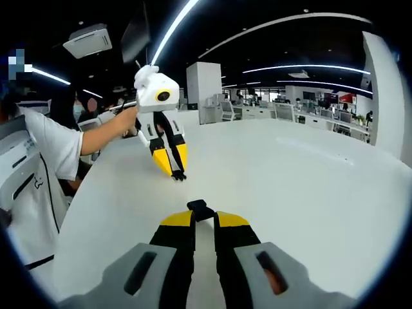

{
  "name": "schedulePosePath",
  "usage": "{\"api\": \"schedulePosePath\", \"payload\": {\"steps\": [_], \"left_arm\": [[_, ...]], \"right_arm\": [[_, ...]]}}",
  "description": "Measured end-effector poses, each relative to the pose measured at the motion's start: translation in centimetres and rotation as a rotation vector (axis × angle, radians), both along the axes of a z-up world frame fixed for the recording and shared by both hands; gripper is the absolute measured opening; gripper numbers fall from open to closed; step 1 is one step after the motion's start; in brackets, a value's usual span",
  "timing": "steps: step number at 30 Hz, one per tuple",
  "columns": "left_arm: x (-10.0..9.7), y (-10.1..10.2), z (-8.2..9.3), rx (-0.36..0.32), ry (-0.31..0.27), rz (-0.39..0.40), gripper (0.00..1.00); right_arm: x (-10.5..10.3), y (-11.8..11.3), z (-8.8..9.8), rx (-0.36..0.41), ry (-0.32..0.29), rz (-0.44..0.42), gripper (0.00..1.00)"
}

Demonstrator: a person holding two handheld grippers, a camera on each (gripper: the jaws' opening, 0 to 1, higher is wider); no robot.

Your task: Snap the two parts of the plastic buckle together until the buckle closes and remains connected.

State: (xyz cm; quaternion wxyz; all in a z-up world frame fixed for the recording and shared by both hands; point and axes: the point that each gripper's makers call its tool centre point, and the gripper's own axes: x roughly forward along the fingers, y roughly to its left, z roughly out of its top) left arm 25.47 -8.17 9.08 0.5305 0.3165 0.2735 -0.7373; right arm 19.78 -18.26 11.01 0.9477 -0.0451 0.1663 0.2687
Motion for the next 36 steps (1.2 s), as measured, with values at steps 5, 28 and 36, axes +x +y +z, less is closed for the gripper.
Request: {"api": "schedulePosePath", "payload": {"steps": [5,28,36], "left_arm": [[-0.3,0.0,0.0,-0.008,-0.004,-0.01,0.11],[-0.3,-0.2,1.0,-0.116,-0.007,-0.02,0.12],[0.0,0.4,1.4,-0.18,0.0,0.013,0.15]], "right_arm": [[0.4,0.1,-0.3,-0.009,0.012,0.005,0.1],[0.4,-0.2,-1.0,-0.038,0.028,0.004,0.14],[0.4,-0.1,-0.5,-0.049,0.014,0.018,0.16]]}}
